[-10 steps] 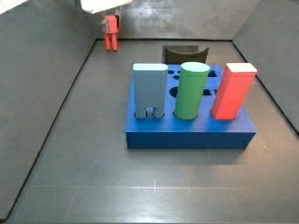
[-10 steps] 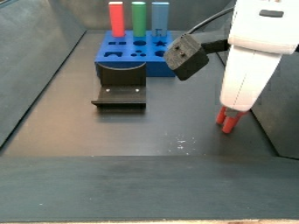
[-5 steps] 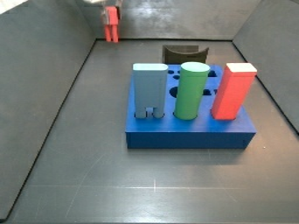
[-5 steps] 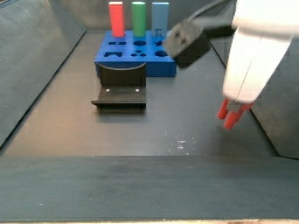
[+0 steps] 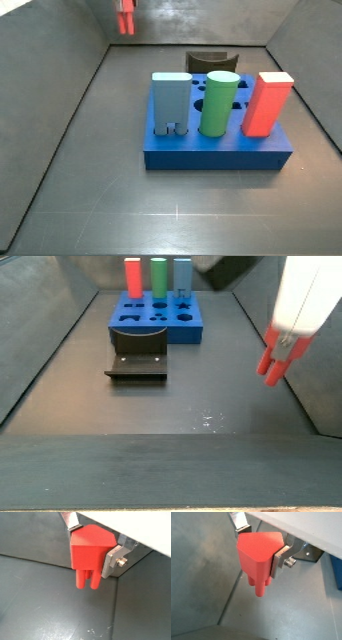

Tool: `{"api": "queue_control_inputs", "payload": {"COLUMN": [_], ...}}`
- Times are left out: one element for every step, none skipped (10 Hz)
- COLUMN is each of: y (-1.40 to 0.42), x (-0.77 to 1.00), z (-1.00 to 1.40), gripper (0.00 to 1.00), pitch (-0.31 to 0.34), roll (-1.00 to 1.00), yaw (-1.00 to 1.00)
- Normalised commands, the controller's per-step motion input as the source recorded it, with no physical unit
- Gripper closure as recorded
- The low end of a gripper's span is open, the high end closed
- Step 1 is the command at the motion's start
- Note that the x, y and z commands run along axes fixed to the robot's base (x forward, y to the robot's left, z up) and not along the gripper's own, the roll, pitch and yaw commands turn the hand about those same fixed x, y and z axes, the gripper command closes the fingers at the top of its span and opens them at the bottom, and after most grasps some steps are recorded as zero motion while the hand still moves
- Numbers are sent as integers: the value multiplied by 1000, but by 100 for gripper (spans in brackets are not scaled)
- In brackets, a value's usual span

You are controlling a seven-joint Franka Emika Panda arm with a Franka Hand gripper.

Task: Pick up the 3 prong object. Move up. Move to above the board. Insert the 3 prong object.
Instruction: Move to above the board.

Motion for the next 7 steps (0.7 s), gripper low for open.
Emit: {"api": "queue_control_inputs", "payload": {"y": [118,115,113,109,105,100,99], "x": [-3,-1,0,-2,-2,-3,-5], "z": [1000,1000,1000,1000,1000,1000,1000], "gripper": [100,100,100,100,100,100,100], "pitch": [22,43,55,59,61,61,63], "roll": [-56,-61,-62,-58,-54,-46,-42], "yaw": [-60,-43,-39,-35,-32,-32,-32]}}
